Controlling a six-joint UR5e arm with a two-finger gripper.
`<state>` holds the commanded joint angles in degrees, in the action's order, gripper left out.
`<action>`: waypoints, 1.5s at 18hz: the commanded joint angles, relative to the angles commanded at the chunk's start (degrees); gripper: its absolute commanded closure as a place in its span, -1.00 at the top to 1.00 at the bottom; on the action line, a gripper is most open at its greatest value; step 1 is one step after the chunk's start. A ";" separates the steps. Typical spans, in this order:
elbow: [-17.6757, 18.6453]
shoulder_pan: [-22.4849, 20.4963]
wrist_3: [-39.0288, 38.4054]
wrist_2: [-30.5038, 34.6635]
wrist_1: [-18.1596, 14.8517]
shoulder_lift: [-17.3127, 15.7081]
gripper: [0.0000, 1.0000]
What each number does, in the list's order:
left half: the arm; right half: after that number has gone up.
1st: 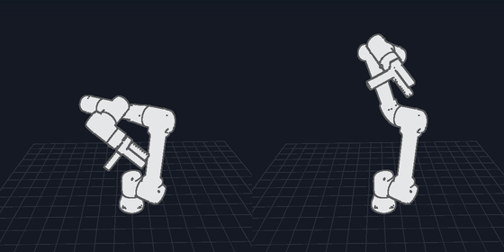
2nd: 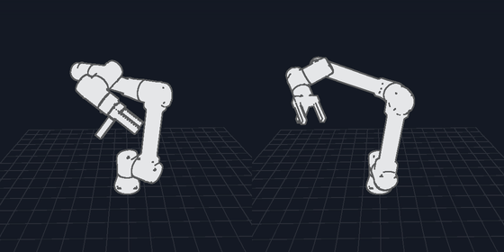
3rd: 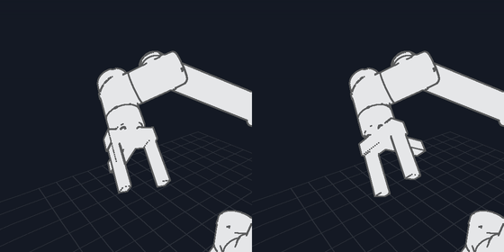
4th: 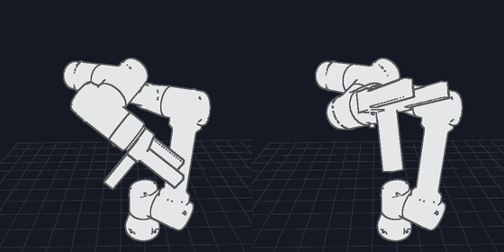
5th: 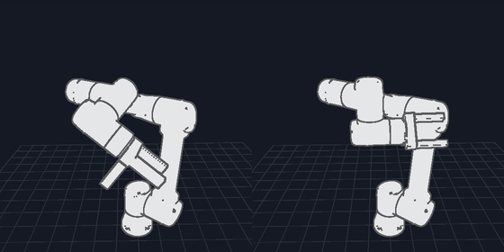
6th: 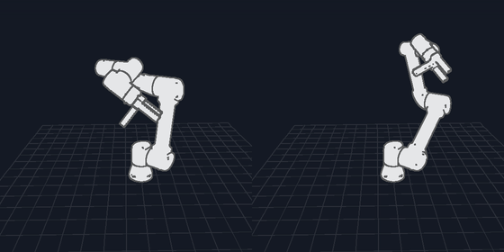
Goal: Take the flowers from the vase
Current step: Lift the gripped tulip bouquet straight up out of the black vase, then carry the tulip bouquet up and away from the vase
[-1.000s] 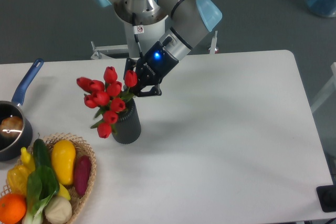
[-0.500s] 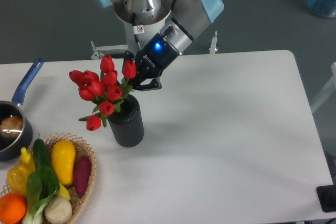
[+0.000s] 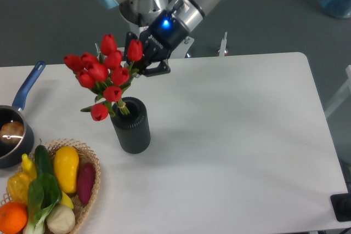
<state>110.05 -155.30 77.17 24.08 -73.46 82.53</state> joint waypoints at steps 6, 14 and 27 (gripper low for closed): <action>-3.79 -3.60 -5.35 -6.22 -3.53 0.00 -1.00; -8.71 -9.93 -14.50 -13.45 -3.00 1.05 -1.00; -10.81 -14.86 -4.06 9.64 0.77 7.55 -1.00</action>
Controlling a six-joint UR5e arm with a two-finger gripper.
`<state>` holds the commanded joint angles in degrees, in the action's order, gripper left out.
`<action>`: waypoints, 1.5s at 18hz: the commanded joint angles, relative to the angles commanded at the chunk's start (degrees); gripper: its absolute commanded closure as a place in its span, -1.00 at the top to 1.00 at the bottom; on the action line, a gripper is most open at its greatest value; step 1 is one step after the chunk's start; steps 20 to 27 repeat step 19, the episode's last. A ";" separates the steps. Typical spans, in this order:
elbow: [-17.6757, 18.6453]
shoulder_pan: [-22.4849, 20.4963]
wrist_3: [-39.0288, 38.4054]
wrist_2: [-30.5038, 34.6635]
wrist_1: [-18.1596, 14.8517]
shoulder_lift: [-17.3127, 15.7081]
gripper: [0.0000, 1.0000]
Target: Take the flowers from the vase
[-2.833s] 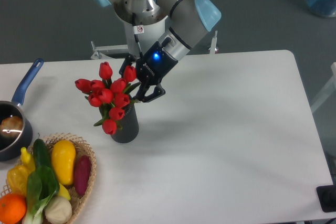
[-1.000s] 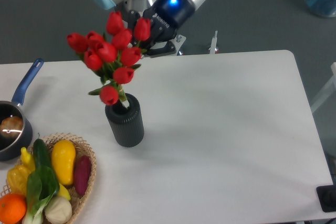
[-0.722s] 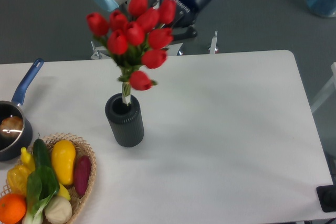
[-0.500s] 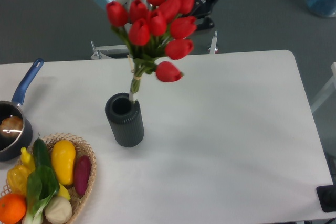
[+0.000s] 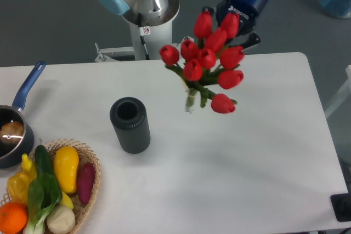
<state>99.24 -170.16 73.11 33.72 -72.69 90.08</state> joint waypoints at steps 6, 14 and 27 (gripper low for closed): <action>-2.55 0.53 13.97 17.06 0.18 3.96 -1.00; -11.60 6.49 14.78 39.65 -0.96 9.94 -1.00; -12.75 7.21 14.52 42.03 -1.49 10.56 -1.00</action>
